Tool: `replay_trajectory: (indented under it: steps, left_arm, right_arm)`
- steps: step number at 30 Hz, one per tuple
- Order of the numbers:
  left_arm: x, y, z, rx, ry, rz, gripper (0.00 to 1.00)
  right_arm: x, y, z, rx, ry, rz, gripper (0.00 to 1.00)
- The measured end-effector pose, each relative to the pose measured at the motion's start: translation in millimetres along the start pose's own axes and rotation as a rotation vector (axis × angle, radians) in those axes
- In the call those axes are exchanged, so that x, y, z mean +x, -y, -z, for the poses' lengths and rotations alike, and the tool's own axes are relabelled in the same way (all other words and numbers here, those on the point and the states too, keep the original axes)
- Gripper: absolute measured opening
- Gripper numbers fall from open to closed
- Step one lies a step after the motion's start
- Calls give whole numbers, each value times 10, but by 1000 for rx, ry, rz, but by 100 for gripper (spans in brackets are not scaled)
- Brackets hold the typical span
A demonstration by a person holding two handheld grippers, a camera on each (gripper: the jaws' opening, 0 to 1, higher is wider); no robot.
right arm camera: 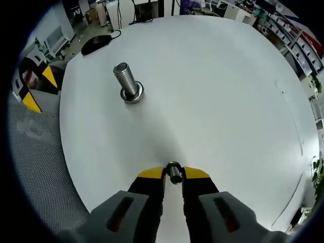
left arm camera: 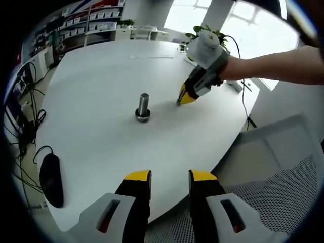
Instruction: Place the washer onto the threaded stud by aligning its center hole with the stud, sliding it down to the base, and recovering from edge contact or off-axis alignment until the washer reaches the visible bottom stop.
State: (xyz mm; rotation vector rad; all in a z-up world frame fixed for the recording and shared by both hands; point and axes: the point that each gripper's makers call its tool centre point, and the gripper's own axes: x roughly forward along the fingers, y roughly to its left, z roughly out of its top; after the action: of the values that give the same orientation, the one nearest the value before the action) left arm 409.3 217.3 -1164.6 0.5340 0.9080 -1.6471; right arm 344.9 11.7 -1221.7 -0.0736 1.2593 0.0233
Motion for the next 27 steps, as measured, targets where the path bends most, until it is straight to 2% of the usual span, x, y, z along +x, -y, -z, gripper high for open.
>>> replay_trajectory:
  steps: [3, 10, 17, 22, 27]
  left_arm:
    - [2, -6, 7, -1, -1, -1, 27]
    - [4, 27, 12, 6, -6, 6, 27]
    - [-13, 34, 2, 11, -4, 3, 27]
    - [10, 9, 11, 14, -3, 2, 27]
    - [28, 36, 42, 19, -12, 4, 27]
  right_arm:
    - [-9, -1, -11, 9, 14, 4, 22]
    - [-65, 15, -39, 13, 51, 9, 22]
    - [-189, -17, 0, 58, 109, 12, 23]
    - [-287, 2, 75, 80, 145, 22, 24]
    - [-395, 37, 239, 107, 182, 36, 24]
